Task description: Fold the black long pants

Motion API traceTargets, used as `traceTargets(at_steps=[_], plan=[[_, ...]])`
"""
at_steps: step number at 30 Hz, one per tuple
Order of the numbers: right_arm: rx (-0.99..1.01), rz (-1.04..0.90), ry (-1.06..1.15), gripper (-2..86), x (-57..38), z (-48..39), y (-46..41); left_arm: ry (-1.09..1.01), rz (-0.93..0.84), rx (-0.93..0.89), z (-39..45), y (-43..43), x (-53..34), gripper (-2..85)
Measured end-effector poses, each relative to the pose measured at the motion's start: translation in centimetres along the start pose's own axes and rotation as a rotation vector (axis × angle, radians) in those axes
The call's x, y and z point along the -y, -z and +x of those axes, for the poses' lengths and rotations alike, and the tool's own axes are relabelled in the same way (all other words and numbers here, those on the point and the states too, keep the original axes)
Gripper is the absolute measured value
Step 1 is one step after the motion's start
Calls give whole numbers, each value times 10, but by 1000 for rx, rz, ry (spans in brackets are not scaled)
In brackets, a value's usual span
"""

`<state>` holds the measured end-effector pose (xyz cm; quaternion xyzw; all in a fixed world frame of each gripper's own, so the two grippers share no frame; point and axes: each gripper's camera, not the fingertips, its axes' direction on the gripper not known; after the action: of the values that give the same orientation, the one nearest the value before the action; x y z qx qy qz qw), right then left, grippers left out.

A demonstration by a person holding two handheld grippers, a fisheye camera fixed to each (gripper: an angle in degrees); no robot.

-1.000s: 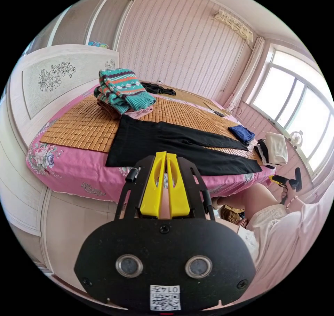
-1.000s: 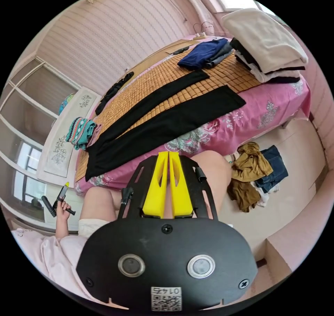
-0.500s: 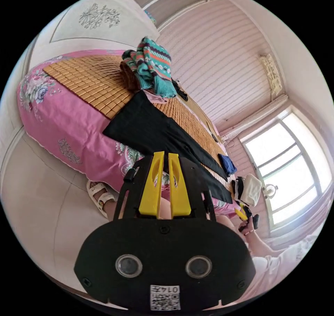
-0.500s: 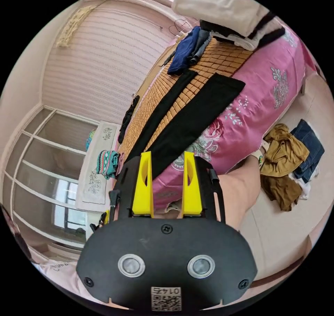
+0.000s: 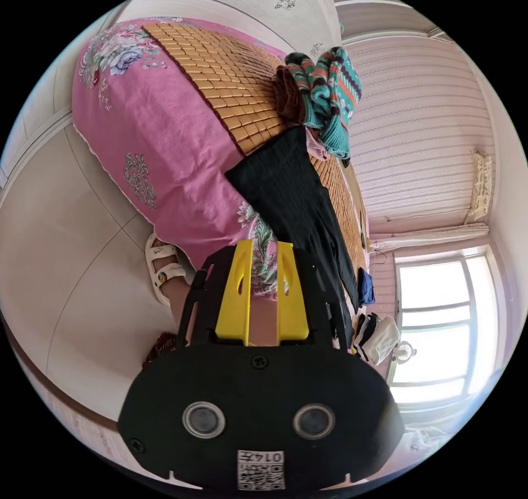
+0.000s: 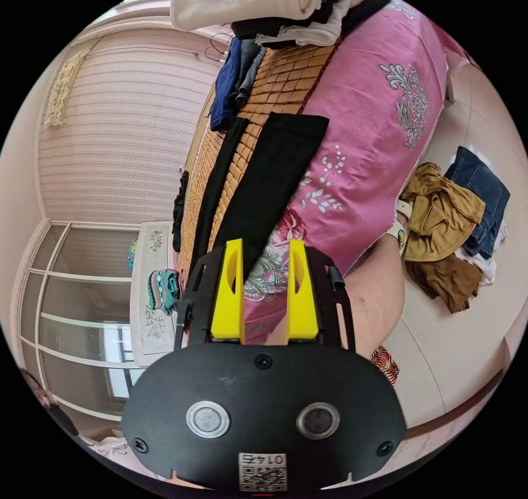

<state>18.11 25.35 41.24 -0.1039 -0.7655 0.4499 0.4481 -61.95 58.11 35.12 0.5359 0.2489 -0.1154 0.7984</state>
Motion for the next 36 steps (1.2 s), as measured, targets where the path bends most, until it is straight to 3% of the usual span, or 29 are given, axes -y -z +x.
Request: traceTargets(at_steps=[7, 16, 23, 28, 36], plan=[[-26, 22, -15, 107, 28, 18, -9, 22, 21, -22, -15, -18, 30, 85], [-157, 6, -44, 83, 52, 19, -33, -31, 30, 145, -2, -65, 74, 83], [-201, 28, -47, 70, 61, 19, -37, -35, 59, 46, -11, -71, 90, 83], [-253, -14, -17, 52, 76, 16, -42, 84, 74, 25, -27, -85, 98, 47], [-244, -1, 14, 5, 102, 17, -33, 36, 41, 115, -20, -100, 106, -9]])
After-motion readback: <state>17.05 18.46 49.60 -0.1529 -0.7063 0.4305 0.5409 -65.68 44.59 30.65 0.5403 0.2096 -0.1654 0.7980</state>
